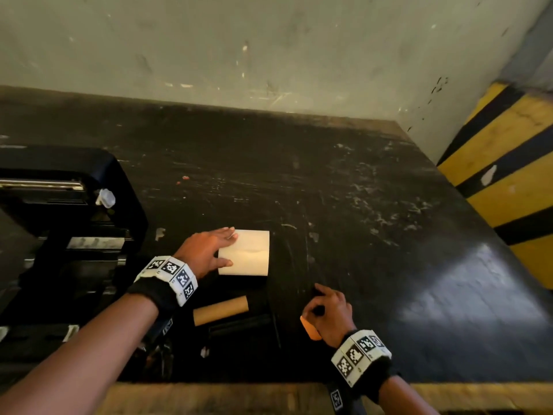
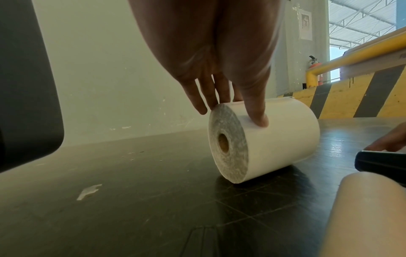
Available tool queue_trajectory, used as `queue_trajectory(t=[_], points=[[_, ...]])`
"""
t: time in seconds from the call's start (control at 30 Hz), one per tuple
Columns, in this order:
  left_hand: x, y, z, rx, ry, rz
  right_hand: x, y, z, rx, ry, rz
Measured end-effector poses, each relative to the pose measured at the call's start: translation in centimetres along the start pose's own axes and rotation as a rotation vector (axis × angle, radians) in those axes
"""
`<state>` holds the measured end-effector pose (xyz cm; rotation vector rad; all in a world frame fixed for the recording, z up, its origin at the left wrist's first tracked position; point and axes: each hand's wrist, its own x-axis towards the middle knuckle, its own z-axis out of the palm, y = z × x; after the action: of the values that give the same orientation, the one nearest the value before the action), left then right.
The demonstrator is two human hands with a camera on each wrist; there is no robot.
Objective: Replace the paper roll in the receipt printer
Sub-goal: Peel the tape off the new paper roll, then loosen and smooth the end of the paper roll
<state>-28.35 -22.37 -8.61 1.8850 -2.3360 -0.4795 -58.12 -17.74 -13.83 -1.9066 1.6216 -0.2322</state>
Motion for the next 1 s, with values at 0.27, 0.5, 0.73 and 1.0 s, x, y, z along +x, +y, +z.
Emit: queue_trajectory(t=[0.27,0.5,0.73,1.0], points=[[-0.5,0.6,-0.1,-0.003,0.044,0.005,-0.2,0.9,0.4,-0.027,0.014,-0.008],[-0.7,0.5,0.3,0.007,0.061,-0.003,-0.8,1.6,0.2,-0.015,-0.026,0.016],[-0.8,0.3,0.6,0.014,0.060,0.014,-0.9,-0.4,0.0,-0.057,0.007,-0.017],[-0.7,0.1,0.3,0.067,0.001,0.077,1.1,-4.8,3.0,0.032,-0.213,0.058]])
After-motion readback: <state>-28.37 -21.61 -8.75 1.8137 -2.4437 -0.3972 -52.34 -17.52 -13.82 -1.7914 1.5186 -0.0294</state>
